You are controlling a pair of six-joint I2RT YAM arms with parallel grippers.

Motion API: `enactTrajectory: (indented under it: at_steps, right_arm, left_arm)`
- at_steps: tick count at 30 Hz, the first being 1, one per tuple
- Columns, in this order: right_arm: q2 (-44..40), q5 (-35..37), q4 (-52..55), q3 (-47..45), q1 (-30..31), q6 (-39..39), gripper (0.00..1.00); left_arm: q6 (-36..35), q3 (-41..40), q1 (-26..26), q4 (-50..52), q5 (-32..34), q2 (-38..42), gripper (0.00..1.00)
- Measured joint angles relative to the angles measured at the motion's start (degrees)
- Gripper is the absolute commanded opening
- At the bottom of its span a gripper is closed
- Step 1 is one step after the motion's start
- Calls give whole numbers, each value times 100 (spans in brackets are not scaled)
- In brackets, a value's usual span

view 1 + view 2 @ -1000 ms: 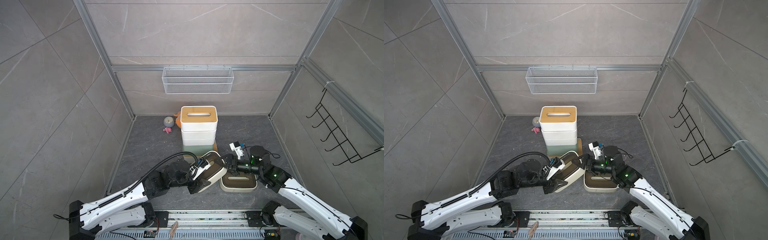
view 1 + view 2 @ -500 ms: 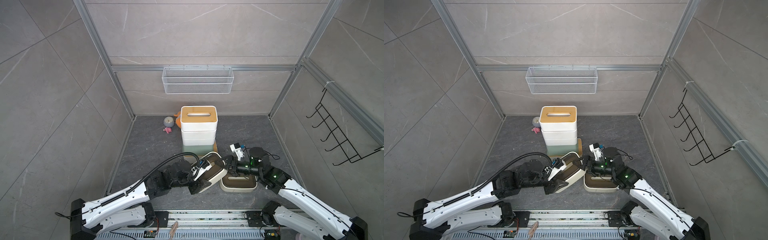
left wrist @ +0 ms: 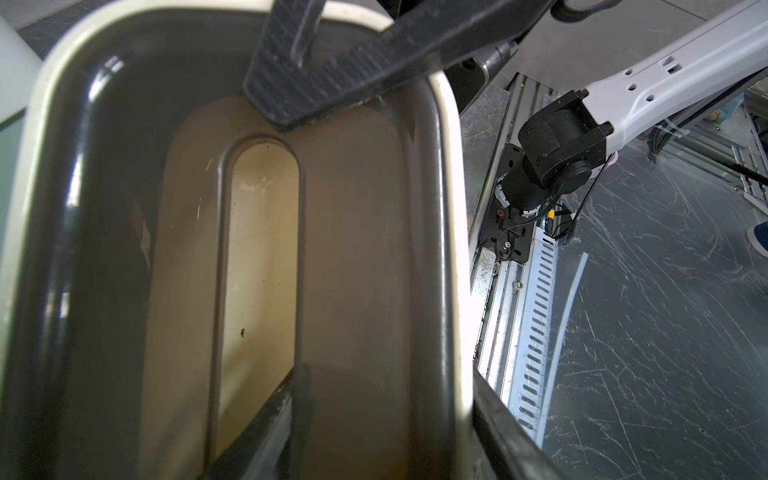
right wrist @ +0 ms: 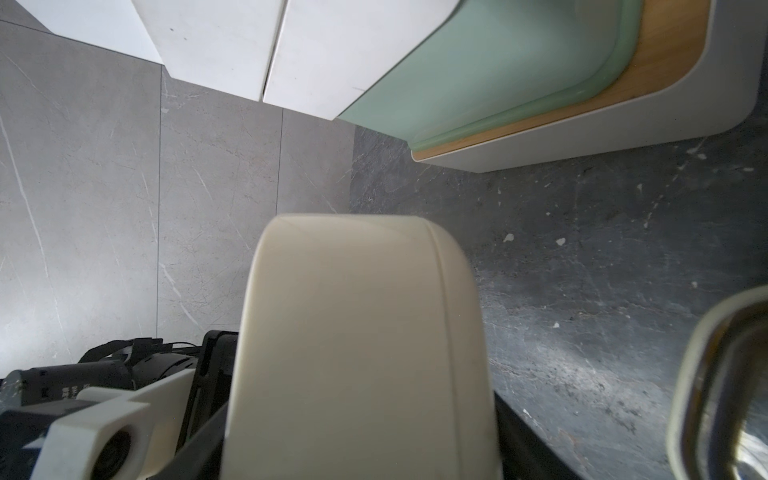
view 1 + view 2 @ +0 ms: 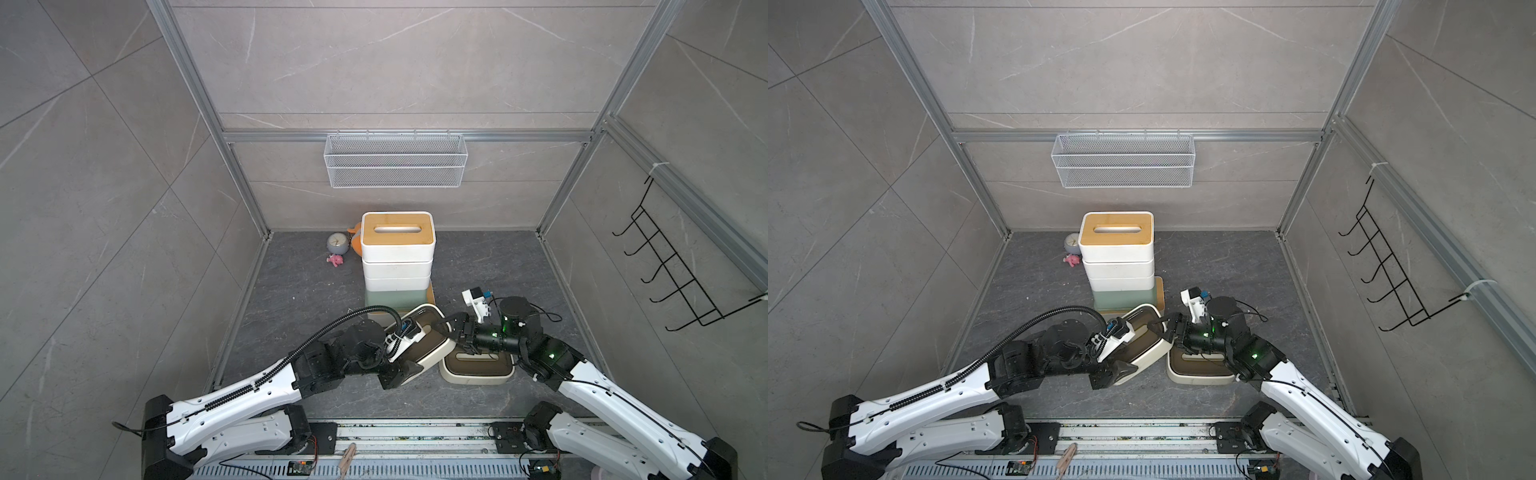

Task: Stack the tissue boxes
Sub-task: Place the tissue box at the tissue box.

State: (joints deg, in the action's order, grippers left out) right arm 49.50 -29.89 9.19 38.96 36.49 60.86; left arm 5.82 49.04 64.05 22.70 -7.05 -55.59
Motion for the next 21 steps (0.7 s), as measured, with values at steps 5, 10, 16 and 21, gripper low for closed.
enactTrajectory:
  at_steps: [5,10,16,21]
  right_arm:
    - [-31,76,42,0,4,-4,74]
    - [-57,192,166,0,4,-46,73]
    - [-103,275,302,0,4,-90,73]
    - [-103,295,313,0,4,-109,73]
  left_arm:
    - [15,-4,0,-7,92,-7,58]
    - [76,-11,-2,0,195,-17,64]
    - [170,-11,-2,15,356,4,73]
    - [258,210,-2,262,476,28,77]
